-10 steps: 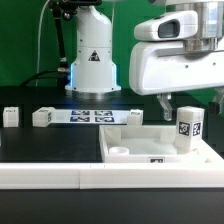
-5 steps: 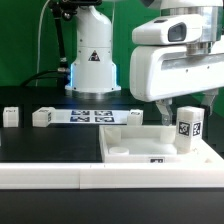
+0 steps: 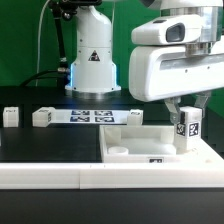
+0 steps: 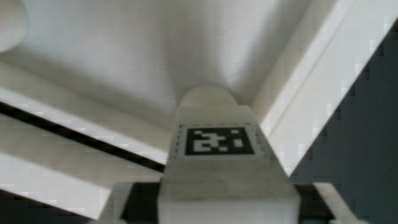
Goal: Assemble one leg
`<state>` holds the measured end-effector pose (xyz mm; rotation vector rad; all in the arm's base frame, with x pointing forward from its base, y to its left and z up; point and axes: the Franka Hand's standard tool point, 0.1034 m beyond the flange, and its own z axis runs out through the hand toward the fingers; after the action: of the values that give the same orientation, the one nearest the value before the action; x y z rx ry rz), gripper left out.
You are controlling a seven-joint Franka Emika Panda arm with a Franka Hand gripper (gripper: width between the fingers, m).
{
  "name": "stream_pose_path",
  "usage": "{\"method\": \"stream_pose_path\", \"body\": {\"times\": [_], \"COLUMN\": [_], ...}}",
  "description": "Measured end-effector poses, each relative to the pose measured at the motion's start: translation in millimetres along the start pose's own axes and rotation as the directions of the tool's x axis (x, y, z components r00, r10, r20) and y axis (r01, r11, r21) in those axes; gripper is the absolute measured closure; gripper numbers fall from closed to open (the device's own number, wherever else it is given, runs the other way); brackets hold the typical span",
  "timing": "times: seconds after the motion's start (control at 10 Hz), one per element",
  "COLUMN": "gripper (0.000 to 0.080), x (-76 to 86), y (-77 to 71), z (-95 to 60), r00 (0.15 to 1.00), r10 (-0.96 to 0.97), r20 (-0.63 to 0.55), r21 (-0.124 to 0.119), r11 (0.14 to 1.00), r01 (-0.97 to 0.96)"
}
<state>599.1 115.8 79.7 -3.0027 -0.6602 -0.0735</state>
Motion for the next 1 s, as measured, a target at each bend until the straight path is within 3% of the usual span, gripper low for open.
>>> {"method": "stream_pose_path", "body": {"times": [0.1,0.5,0.7,1.0], "gripper": [0.051,0.051,0.0509,0.0509], "x": [-0.3,-0.4,-0.6,1.0], "y": [-0.2,-0.1,-0.3,-2.8], "z": [0.1,0.2,1.4,2.5], "r00": [0.989,0.867,0.716,0.389], "r10": [0.151,0.498,0.698,0.921], "r20": [-0.001,0.005,0.005,-0.006], "r21": [0.016,0.019,0.027,0.025], "r11": [0.988,0.867,0.716,0.389], "r01": [-0.151,-0.498,-0.697,-0.921]}}
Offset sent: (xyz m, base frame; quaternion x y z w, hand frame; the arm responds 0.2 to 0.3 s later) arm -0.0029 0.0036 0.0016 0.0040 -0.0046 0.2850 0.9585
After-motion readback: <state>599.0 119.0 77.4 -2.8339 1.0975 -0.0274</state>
